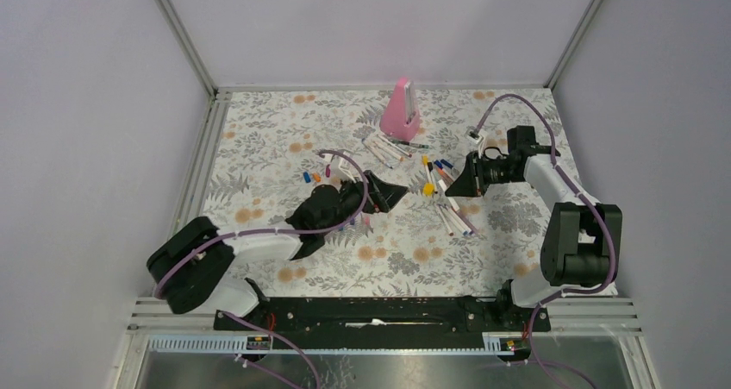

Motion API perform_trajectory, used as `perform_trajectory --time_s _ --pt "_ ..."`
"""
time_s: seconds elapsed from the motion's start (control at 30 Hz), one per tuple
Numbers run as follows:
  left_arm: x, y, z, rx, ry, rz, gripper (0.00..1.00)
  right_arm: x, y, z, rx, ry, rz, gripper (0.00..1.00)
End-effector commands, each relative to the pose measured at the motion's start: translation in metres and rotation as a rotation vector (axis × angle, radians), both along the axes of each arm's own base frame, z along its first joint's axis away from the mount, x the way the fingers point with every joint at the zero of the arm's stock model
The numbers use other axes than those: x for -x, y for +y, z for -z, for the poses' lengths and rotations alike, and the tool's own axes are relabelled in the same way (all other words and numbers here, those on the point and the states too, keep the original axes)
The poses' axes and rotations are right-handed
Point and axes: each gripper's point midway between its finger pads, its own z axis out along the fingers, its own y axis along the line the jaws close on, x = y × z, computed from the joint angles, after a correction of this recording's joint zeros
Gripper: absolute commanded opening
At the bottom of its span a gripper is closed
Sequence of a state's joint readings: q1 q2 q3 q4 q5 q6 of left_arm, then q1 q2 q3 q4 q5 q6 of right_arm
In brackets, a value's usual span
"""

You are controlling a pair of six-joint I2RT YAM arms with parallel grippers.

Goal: Open the pen caps
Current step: Pick up the pen from the center of the board, then open the pen cap from the pen.

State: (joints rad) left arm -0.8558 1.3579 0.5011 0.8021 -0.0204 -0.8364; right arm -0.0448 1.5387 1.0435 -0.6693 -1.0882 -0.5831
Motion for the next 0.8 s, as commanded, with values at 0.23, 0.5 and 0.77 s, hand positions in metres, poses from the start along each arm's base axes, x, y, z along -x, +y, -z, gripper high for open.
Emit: perform_trajectory --time_s 0.23,0.5,0.77 --pt "-0.052 -0.059 -0.028 0.179 0.015 -0.042 0.98 0.024 0.019 -0.022 -0.184 0.044 -0.07 0.0" --pt "-0.067 -0.085 -0.025 0.214 0.041 -0.043 0.89 0.027 0.024 -0.018 -0.18 0.068 -0.097 0.0" --pt "-0.064 -0.1 -0.022 0.232 0.074 -0.005 0.62 0.031 0.031 -0.012 -0.159 0.084 -0.127 0.0"
